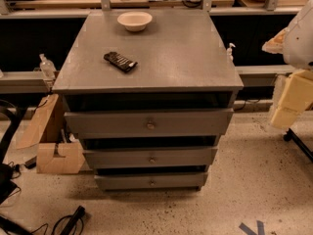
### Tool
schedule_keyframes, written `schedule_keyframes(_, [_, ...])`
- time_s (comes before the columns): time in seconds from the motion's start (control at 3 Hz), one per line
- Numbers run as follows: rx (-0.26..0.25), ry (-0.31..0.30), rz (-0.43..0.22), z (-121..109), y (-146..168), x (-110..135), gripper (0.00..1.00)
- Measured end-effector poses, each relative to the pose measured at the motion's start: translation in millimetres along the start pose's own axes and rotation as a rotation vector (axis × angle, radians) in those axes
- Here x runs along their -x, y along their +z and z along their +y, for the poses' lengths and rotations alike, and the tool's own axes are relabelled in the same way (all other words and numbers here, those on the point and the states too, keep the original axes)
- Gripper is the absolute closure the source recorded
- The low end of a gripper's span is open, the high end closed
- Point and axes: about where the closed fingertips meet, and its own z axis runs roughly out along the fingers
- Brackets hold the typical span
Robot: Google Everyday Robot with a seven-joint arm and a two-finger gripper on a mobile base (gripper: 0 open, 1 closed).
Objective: Open middle drawer
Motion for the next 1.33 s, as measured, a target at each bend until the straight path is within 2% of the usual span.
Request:
schedule_keyframes(0.33, [0.000, 0.000, 0.000, 0.0, 0.0, 0.0, 0.00])
schedule_keyframes(0.67, [-0.033, -0.009, -0.006, -1.9, 17.8, -7.3, 0.00])
schedule_keyframes(1.0, [-0.061, -0.046, -0.003, 9.0, 69.1, -42.6, 0.00])
schedule_keyframes(1.33, [-0.097, -0.131, 0.023, 22.0, 120.9, -77.2, 0.00])
